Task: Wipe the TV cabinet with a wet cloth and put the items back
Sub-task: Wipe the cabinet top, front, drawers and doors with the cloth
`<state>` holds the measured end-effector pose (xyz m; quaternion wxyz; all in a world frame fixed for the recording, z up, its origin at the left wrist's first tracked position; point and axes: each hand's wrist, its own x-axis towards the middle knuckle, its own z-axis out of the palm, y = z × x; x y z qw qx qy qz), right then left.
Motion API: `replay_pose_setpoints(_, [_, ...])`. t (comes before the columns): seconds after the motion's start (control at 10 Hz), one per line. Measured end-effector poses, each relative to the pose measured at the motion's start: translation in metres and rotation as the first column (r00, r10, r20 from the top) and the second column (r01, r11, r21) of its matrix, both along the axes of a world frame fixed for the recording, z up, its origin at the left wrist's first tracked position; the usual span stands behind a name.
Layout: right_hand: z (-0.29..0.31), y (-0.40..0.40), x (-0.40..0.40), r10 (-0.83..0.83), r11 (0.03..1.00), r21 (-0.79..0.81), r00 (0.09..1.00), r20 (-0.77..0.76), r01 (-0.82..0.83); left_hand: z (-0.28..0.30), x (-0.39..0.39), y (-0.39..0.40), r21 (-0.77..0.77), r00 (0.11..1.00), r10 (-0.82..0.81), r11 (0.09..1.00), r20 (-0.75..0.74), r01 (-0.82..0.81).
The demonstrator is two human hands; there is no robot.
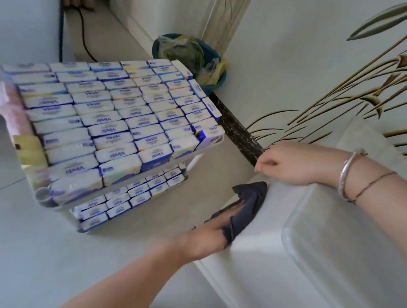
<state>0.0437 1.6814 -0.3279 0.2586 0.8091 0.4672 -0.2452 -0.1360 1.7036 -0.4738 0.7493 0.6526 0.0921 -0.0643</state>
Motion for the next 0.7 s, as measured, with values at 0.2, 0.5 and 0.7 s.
replay_pose_setpoints(0.2, [-0.013,0.016,-0.015,0.005,0.983,-0.184,0.995,-0.097,-0.023,-0.003,0.021,-0.009,-0.086,0.986,0.025,0.996,0.167,-0.011])
replay_pose_setpoints(0.5, [-0.017,0.021,-0.021,-0.039,0.886,-0.463,0.991,-0.127,-0.025,-0.049,0.012,0.000,-0.045,0.990,-0.026,0.998,0.139,0.033])
replay_pose_setpoints(0.7, [-0.017,0.023,-0.014,-0.046,0.840,-0.540,0.986,-0.159,-0.048,-0.013,0.024,0.003,0.093,0.963,-0.156,0.986,0.219,0.138])
